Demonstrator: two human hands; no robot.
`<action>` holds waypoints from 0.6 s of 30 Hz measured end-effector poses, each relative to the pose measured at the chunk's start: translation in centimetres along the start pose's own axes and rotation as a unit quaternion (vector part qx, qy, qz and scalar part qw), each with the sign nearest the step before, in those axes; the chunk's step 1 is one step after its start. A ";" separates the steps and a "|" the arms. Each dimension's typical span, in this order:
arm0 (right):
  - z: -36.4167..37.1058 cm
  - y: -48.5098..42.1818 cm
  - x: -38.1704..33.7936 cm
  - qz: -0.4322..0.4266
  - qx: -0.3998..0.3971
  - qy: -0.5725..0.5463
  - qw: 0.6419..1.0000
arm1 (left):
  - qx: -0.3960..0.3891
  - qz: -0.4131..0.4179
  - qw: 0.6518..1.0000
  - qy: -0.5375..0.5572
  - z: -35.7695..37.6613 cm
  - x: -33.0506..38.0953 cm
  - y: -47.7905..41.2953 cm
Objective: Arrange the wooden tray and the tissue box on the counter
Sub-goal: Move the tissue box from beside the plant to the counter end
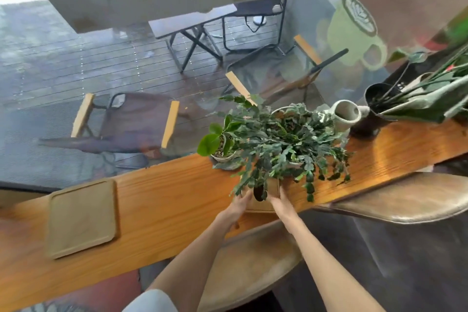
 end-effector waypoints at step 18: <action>20.9 11.1 -6.7 -0.114 -0.289 -0.106 0.945 | 0.211 0.222 0.926 0.220 -24.5 -9.0 13.3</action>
Point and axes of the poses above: each hand's wrist, its own y-axis away from the middle knuckle, its own z-axis out of the palm, x = y × z, the point moved 1 cm from there along -y, towards the middle knuckle, and after that the axes turned 11 degrees about y, right-handed, at the moved point
